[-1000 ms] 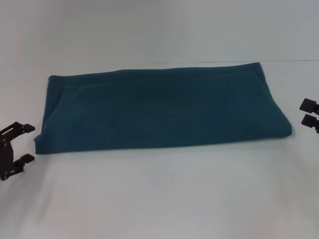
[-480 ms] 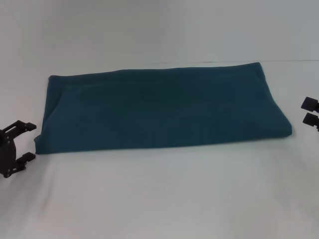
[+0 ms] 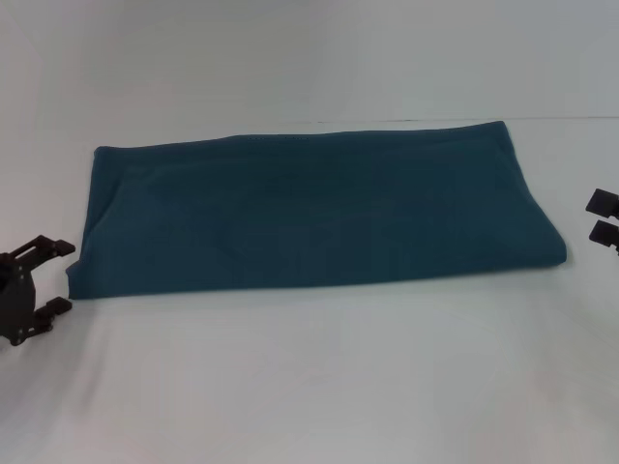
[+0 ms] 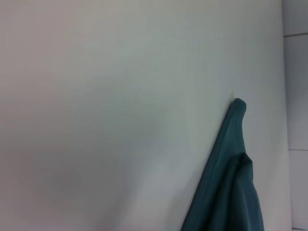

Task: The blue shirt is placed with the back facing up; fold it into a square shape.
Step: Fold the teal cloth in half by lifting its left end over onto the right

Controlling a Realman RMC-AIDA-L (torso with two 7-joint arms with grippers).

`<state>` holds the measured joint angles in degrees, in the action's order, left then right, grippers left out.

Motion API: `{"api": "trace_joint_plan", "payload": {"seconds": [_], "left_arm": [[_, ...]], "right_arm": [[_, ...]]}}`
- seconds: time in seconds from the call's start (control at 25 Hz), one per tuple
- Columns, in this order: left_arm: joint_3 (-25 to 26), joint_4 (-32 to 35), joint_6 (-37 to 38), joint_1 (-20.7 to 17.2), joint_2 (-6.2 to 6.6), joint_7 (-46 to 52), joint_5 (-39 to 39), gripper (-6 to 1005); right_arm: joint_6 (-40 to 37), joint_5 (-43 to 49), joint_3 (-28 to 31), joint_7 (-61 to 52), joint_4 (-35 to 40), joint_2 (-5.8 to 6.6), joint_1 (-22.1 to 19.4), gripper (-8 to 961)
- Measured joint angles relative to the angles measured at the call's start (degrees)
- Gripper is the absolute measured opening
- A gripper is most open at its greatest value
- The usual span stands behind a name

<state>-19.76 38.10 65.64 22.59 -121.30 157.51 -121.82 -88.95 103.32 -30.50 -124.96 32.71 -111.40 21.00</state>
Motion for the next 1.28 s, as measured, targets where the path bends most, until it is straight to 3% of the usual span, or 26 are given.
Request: {"api": "trace_joint_plan", "payload": {"seconds": [0.4, 0.84, 1.28], "left_arm": [[-0.7, -1.3, -0.5, 1.1, -0.08, -0.7, 0.0, 776], [-4.2, -4.0, -3.1, 5.4, 0.39, -0.7, 0.0, 761], [-3.9, -4.2, -3.2, 8.0, 0.45, -4.1, 1.8, 747]], "right_arm": [[0.0, 0.0, 0.0, -0.1, -0.1, 0.14, -0.1, 820], [-0.1, 0.0, 0.7, 0.0, -0.1, 0.19, -0.6, 820], [-0.2, 0.0, 0.8, 0.1, -0.3, 0.22, -0.7, 820]]}}
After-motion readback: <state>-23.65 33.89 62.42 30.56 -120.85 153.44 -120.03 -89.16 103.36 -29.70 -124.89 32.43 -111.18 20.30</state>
